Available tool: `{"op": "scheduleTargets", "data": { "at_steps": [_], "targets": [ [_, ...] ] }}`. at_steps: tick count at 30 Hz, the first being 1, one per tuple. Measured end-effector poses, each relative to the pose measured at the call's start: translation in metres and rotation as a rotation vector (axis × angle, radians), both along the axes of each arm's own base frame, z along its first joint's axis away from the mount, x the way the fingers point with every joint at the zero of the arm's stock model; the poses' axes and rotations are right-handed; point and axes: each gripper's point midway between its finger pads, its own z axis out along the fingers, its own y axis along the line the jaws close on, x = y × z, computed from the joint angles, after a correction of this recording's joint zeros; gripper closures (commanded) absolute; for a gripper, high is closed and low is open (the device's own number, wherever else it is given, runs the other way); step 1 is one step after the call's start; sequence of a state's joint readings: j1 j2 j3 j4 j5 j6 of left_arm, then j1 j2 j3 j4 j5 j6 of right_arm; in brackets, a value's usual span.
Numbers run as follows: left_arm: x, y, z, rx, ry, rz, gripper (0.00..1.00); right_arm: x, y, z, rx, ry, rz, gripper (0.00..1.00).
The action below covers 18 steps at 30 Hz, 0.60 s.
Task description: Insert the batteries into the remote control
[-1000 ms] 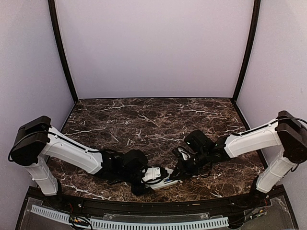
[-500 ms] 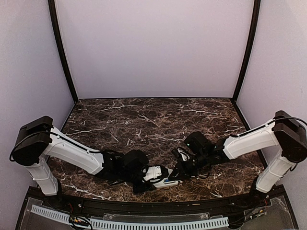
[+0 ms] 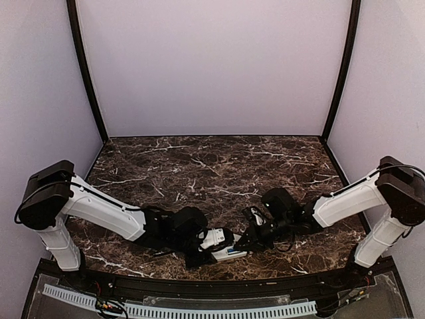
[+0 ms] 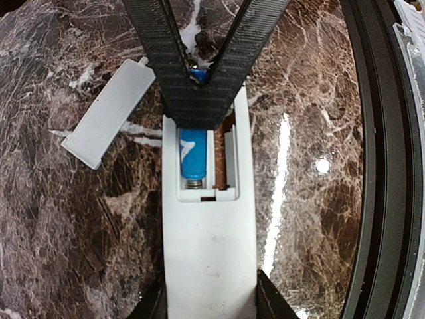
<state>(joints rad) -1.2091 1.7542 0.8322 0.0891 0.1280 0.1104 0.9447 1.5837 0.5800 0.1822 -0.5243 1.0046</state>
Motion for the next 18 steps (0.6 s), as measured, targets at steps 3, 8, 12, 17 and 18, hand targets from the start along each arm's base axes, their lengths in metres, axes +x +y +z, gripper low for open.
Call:
{"op": "scheduleTargets", "data": {
  "at_steps": [3,8,12,17,18],
  "targets": [
    [0.0,-0.0007,-0.0001,0.009,0.013,0.009,1.0,0.0014,0.0003,0.0,0.003,0.007,-0.018,0.99],
    [0.0001,-0.0013,-0.0007,0.023,0.024,0.016,1.0,0.0029,0.0013,-0.0005,0.005,0.017,-0.033,0.98],
    [0.0002,-0.0016,-0.0005,0.028,0.029,0.021,1.0,0.0031,0.0015,-0.0007,0.006,0.026,-0.04,0.93],
    [0.0006,-0.0037,0.0001,0.025,0.037,0.032,1.0,0.0033,-0.0034,-0.0041,-0.017,0.037,-0.067,0.78],
    [0.0007,-0.0045,-0.0005,0.027,0.036,0.032,1.0,0.0033,-0.0044,-0.0047,-0.021,0.04,-0.073,0.77]
  ]
}}
